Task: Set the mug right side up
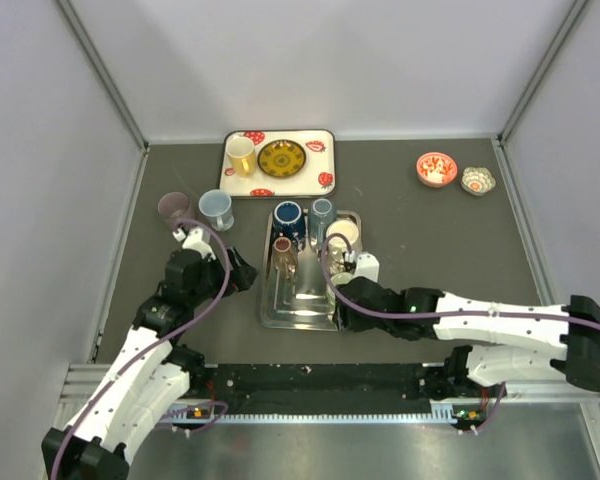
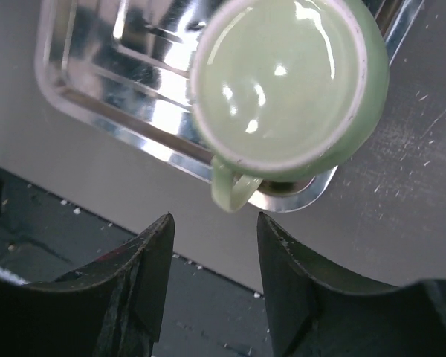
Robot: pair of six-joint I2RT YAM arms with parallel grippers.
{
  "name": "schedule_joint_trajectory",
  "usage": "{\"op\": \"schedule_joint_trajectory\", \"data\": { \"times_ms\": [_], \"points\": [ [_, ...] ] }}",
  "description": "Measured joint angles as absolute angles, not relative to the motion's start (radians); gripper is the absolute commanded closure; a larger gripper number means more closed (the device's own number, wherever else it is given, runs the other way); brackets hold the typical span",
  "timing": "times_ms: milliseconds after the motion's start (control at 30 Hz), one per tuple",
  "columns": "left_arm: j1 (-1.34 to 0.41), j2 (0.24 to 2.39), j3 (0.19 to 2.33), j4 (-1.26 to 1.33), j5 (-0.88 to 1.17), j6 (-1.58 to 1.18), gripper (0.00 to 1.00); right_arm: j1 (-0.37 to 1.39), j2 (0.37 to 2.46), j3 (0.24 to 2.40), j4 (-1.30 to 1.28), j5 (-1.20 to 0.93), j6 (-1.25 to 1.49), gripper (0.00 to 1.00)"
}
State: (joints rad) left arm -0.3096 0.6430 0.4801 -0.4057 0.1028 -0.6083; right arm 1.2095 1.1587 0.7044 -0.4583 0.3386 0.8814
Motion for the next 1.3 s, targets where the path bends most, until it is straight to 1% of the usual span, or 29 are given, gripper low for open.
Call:
{"op": "schedule_joint_trajectory", "data": {
  "times_ms": [133,167,233,300,400,467,567,667,767,833,867,933,1000,1100,1200,1300],
  "points": [
    [-0.317,0.637,0.480,-0.401,0.155,-0.604,0.01,1.230,1.082,0.764,-0.543,0.350,0.873,0.49],
    [-0.324,0.637,0.477,-0.392,0.168,-0.610,0.01,1.232,1.056,0.776,-0.564,0.362,0.870,0.46],
    [-0.339,0.632,0.466,-0.368,0.178,-0.628,0.01,1.235,1.002,0.794,-0.599,0.400,0.862,0.44],
    [-0.430,0.632,0.466,-0.355,0.154,-0.640,0.01,1.234,0.963,0.805,-0.630,0.445,0.852,0.42],
    [-0.640,0.674,0.491,-0.355,0.059,-0.653,0.01,1.219,0.929,0.820,-0.678,0.511,0.839,0.40],
    [-0.790,0.736,0.538,-0.369,-0.040,-0.659,0.01,1.206,0.917,0.826,-0.698,0.550,0.835,0.40],
    [-0.949,0.862,0.624,-0.378,-0.187,-0.683,0.01,1.193,0.897,0.836,-0.728,0.618,0.830,0.40],
    [-0.987,0.949,0.668,-0.392,-0.281,-0.746,0.01,1.192,0.864,0.846,-0.748,0.692,0.831,0.36],
    [-0.981,1.023,0.702,-0.411,-0.286,-0.774,0.01,1.190,0.817,0.846,-0.755,0.741,0.827,0.36],
    [-0.985,1.053,0.706,-0.394,-0.246,-0.775,0.07,1.189,0.791,0.847,-0.757,0.752,0.809,0.36],
    [-0.992,1.060,0.706,-0.384,-0.223,-0.772,0.13,1.188,0.781,0.847,-0.757,0.755,0.801,0.36],
    [-1.011,1.080,0.718,-0.379,-0.195,-0.766,0.17,1.188,0.772,0.847,-0.760,0.756,0.786,0.36],
    [-1.040,1.150,0.785,-0.413,-0.182,-0.756,0.21,1.187,0.774,0.847,-0.769,0.754,0.777,0.36],
    [-1.085,1.257,0.882,-0.418,-0.172,-0.740,0.27,1.182,0.777,0.847,-0.773,0.751,0.777,0.36],
    [-1.111,1.310,0.913,-0.419,-0.165,-0.732,0.33,1.180,0.778,0.846,-0.774,0.747,0.778,0.36],
    [-1.120,1.364,0.927,-0.421,-0.155,-0.729,0.35,1.180,0.779,0.845,-0.775,0.740,0.778,0.36]
  ]
}}
